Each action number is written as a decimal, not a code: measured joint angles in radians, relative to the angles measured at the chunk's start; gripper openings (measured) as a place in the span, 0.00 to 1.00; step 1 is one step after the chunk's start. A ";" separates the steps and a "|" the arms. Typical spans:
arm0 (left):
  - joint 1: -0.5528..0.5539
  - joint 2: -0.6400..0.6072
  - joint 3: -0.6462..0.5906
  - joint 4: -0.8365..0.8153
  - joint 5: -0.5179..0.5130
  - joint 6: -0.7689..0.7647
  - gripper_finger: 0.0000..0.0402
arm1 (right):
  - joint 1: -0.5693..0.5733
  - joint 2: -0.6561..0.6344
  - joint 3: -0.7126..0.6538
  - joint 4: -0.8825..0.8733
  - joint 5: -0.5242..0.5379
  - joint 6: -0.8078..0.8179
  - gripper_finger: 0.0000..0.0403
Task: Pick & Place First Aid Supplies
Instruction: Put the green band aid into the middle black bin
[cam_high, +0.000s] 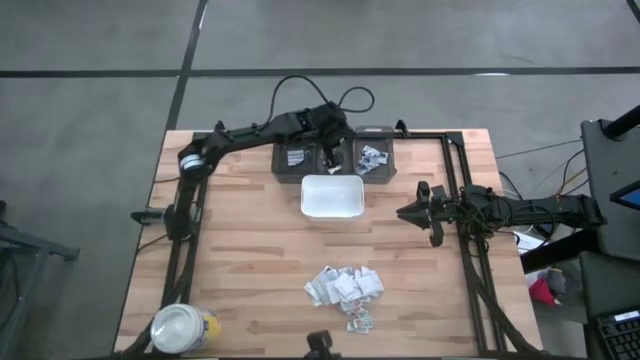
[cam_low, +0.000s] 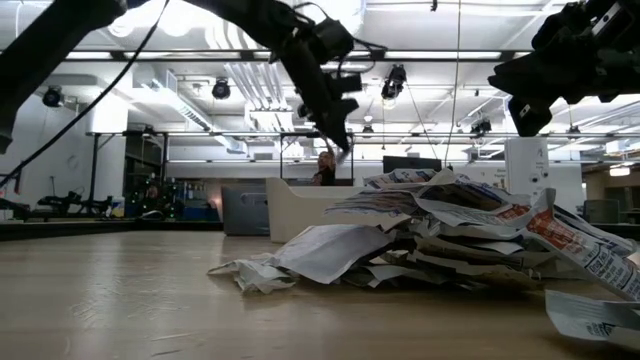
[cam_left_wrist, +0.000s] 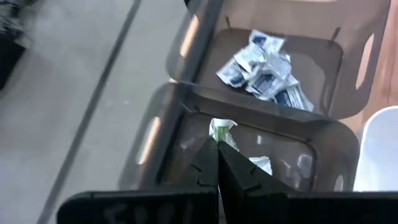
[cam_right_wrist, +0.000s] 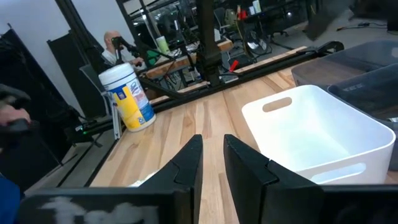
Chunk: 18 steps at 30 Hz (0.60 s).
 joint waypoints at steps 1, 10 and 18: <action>0.004 0.009 0.000 -0.001 0.006 0.000 0.00 | 0.000 0.000 0.000 0.000 0.000 0.000 0.16; 0.021 0.137 0.016 0.016 0.087 -0.004 0.00 | 0.000 0.000 0.000 0.001 0.003 0.000 0.19; 0.028 0.193 0.014 0.008 0.101 -0.009 0.00 | 0.000 0.000 0.000 0.001 0.003 0.000 0.22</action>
